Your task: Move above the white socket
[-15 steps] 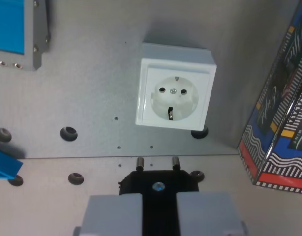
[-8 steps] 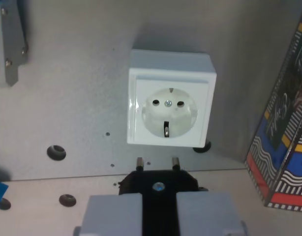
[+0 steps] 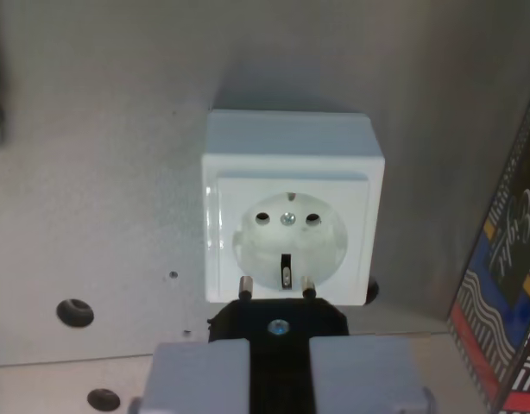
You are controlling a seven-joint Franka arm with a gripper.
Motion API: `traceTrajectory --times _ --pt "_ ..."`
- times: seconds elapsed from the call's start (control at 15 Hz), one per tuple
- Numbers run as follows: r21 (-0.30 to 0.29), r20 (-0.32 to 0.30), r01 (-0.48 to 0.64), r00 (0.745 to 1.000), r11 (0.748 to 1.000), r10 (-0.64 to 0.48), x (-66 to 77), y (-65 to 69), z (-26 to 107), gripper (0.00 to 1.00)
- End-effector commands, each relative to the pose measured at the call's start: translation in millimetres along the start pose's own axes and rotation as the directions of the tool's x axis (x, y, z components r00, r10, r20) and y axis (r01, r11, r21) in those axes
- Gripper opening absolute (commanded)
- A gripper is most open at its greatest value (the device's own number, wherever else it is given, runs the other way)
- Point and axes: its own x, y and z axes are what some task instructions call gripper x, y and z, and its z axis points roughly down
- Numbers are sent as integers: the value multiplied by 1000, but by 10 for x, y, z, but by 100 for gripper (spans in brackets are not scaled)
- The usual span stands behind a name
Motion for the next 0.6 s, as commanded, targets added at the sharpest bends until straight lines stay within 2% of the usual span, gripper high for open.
traceTrajectory --times 0.07,0.6 --pt "38 -104 -60 992 997 64 -55 39 110 0" --pt "33 -110 -51 992 998 54 -79 66 236 0"
